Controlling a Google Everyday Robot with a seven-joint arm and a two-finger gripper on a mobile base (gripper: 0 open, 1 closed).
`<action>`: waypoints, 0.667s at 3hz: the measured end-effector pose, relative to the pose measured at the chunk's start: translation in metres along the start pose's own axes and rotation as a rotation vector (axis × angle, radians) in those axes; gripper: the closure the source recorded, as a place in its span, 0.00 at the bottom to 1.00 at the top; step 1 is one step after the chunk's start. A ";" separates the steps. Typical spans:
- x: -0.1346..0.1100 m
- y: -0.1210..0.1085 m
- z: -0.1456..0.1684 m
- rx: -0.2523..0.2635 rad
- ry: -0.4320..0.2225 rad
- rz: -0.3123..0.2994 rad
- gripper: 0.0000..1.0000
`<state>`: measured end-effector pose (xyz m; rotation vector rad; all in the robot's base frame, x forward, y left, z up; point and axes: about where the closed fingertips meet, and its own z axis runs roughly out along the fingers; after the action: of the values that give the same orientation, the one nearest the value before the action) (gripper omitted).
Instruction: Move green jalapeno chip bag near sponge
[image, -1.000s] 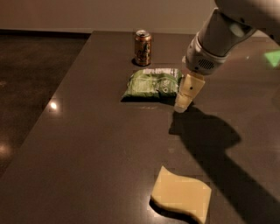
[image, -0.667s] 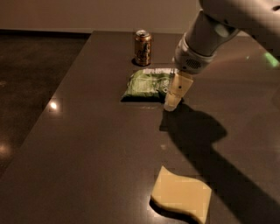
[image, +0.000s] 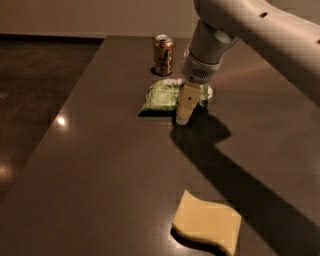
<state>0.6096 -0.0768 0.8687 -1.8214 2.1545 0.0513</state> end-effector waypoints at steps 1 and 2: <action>0.004 -0.010 0.009 -0.007 0.032 -0.016 0.23; 0.009 -0.015 0.004 -0.015 0.031 -0.028 0.47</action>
Offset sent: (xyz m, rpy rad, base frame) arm 0.0167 -0.0204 0.0081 -0.0273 0.0166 0.0426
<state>0.6239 -0.0870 0.8657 -1.8722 2.1545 0.0340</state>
